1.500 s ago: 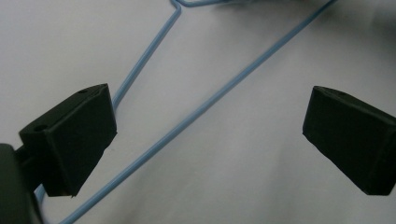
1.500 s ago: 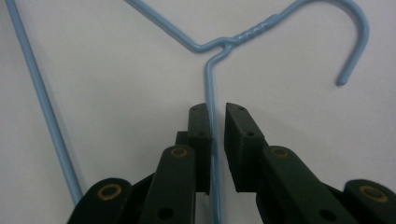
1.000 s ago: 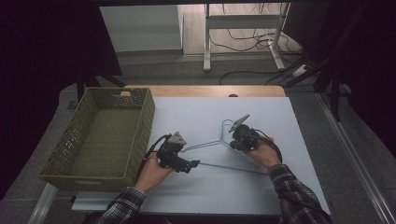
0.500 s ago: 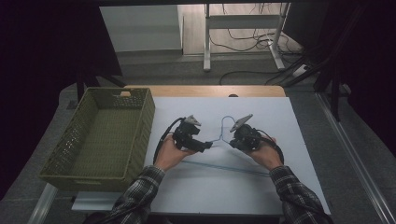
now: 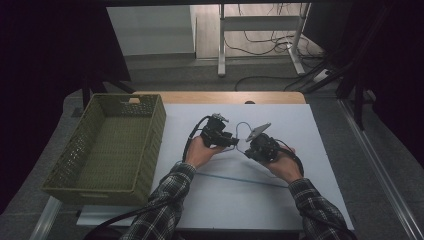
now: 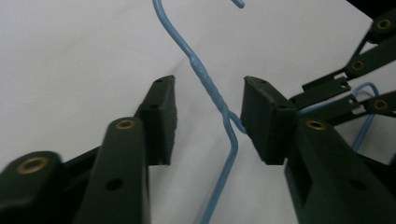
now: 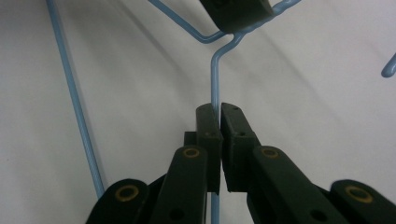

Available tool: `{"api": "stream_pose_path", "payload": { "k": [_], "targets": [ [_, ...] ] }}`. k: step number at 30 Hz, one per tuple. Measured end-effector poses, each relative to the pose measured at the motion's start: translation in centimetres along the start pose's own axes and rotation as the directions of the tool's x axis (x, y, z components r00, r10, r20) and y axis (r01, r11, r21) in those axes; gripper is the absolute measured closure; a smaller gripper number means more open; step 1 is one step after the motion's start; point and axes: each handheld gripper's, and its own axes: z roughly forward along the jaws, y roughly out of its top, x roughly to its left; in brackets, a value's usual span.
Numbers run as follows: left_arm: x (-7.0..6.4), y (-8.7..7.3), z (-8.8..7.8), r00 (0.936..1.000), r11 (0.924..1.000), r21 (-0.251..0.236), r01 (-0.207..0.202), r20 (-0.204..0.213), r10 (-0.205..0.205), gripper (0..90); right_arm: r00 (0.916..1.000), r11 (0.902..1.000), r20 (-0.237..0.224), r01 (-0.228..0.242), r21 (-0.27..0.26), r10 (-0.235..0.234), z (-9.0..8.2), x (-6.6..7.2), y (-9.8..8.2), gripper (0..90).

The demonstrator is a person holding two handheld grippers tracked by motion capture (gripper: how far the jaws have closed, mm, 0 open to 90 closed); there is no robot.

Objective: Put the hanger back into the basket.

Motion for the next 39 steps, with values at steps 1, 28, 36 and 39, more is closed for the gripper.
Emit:
{"api": "stream_pose_path", "payload": {
  "k": [1, 28, 36, 39],
  "targets": [
    [0.1, 0.0, 0.1, 0.9998, 0.9999, -0.002, 0.014, 0.014, -0.014, 58.4, 1.0000, 1.0000, -0.002, -0.001, -0.002, 0.001, 0.0, 0.0, 0.0, 86.7],
    [-1.9, -1.1, -3.6, 0.9774, 0.9830, -0.116, 0.142, 0.174, -0.121, 85.9, 0.9871, 0.9939, -0.121, -0.108, -0.022, 0.105, -1.6, 1.0, 2.1, 74.2],
    [-3.5, -1.1, -6.8, 0.9958, 0.9943, -0.100, -0.037, 0.080, 0.046, 57.1, 0.9913, 0.9990, -0.130, -0.026, -0.035, 0.022, -2.2, 2.0, 2.6, 86.9],
    [-3.8, -1.1, -8.1, 0.9931, 0.9926, -0.085, -0.086, 0.071, 0.093, 42.0, 0.9930, 0.9984, -0.118, -0.004, -0.056, -0.003, -2.9, 2.1, 2.8, 87.0]
  ]
}}
